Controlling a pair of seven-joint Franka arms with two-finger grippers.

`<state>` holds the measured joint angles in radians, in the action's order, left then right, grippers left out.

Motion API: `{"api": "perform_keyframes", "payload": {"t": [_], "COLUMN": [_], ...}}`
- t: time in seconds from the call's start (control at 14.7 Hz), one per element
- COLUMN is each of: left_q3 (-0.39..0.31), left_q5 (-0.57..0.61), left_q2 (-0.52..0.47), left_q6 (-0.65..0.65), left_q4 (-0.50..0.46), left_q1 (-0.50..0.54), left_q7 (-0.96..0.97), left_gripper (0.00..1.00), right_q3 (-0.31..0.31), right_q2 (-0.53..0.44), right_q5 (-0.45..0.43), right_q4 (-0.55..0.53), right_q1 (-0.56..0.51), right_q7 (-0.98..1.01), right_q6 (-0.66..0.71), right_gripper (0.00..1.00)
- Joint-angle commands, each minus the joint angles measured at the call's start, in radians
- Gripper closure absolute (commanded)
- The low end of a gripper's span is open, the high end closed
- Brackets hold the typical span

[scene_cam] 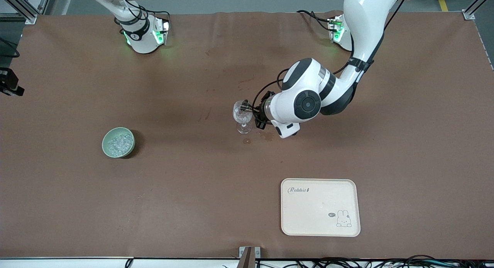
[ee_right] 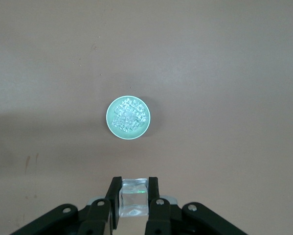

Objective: Pour wine and add ice with both arms
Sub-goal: 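Tilt the jigger over the wine glass with the left gripper to pour, then carry the jigger to the white tray with the left gripper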

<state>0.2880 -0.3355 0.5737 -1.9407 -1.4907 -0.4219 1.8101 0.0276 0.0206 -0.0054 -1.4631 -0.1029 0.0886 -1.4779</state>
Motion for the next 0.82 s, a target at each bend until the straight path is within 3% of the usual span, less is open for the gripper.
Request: {"api": "perform_keyframes", "payload": {"t": [0.0,0.75], "left_q3": [0.000,0.008], "left_q5": [0.029,-0.006], "left_q2": [-0.017,-0.017], "left_q6": [0.013,0.026], "left_q4": [-0.010,0.003], "left_q1": [-0.003,0.017], "left_q7": [0.018,-0.050], "left_gripper": [1.00,1.00], "right_q3": [-0.009,-0.009], "right_q2": [-0.004,-0.004], "right_q5": [0.012,0.012], "right_q4": [-0.003,-0.003], "right_q1": [-0.012,-0.012], "right_q7": [0.008,0.008], "right_q6": [-0.002,-0.001], "right_gripper": [0.99,0.99]}}
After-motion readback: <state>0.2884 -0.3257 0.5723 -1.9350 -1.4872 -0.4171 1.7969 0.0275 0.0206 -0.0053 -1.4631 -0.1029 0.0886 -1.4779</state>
